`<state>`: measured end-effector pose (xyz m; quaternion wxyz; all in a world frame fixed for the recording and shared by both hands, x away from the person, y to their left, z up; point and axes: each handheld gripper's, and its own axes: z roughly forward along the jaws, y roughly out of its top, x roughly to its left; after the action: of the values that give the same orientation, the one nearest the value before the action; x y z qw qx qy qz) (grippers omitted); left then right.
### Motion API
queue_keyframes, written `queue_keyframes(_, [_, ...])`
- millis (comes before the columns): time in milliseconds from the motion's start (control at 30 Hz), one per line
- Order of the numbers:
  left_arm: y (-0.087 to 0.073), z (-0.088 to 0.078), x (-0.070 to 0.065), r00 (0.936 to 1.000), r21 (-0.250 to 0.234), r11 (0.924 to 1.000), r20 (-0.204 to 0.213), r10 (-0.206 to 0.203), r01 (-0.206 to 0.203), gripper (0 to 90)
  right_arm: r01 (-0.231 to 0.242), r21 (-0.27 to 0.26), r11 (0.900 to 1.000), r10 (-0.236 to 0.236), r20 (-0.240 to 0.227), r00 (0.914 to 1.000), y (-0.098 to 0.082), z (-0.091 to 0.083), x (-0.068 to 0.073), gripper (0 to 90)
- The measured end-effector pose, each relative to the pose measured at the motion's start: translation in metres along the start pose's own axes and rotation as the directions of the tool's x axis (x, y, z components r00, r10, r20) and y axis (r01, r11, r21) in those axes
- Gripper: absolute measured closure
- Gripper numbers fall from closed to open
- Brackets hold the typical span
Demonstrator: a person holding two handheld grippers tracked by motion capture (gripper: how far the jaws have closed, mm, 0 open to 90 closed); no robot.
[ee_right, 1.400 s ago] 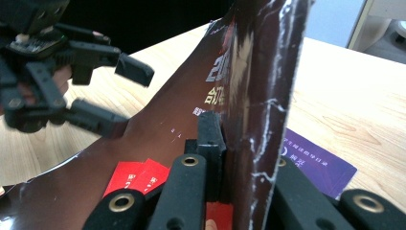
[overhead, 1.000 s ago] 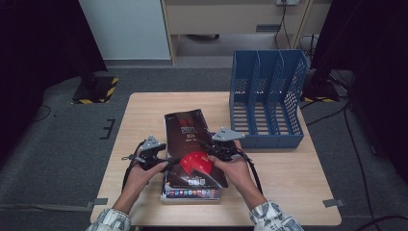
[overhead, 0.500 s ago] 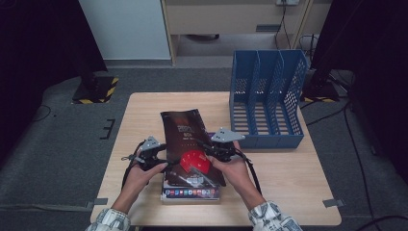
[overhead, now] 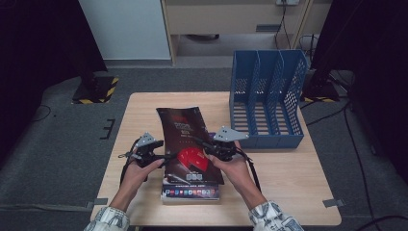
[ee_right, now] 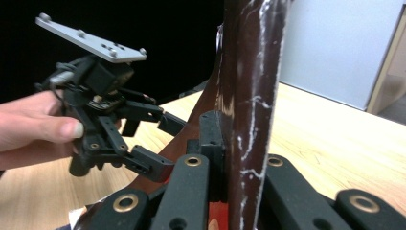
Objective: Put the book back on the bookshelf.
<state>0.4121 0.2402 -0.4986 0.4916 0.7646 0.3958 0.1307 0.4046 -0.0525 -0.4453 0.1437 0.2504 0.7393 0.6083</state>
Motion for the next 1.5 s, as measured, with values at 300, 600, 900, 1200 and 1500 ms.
queue_keyframes(300, [0.002, 0.004, -0.004, 0.9973, 0.016, 0.9977, 0.032, 0.065, -0.066, 16.3, -0.004, -0.024, 1.0, 0.004, -0.031, 0.9995, 0.001, 0.0, -0.001, 86.9])
queue_keyframes(600, [-0.002, 0.011, 0.002, 0.9981, 0.001, 0.9991, 0.045, 0.043, -0.043, 10.8, -0.01, -0.034, 0.999, 0.008, -0.049, 0.9988, 0.0, 0.001, -0.001, 86.9])
queue_keyframes(900, [0.001, 0.011, 0.001, 0.9932, -0.024, 0.9987, 0.106, 0.047, -0.045, 12.3, -0.014, -0.063, 0.998, 0.01, -0.062, 0.998, 0.002, -0.001, -0.002, 86.9])
queue_keyframes(1200, [0.0, 0.015, 0.015, 0.988, -0.028, 0.9995, 0.154, -0.009, 0.013, 15.9, -0.014, -0.073, 0.997, 0.008, -0.076, 0.9971, 0.0, 0.002, -0.003, 86.9])
queue_keyframes(1500, [0.002, 0.006, 0.017, 0.9857, -0.029, 0.9992, 0.167, -0.023, 0.028, 39.1, -0.022, -0.073, 0.997, 0.017, -0.07, 0.9974, -0.002, 0.001, -0.007, 86.9])
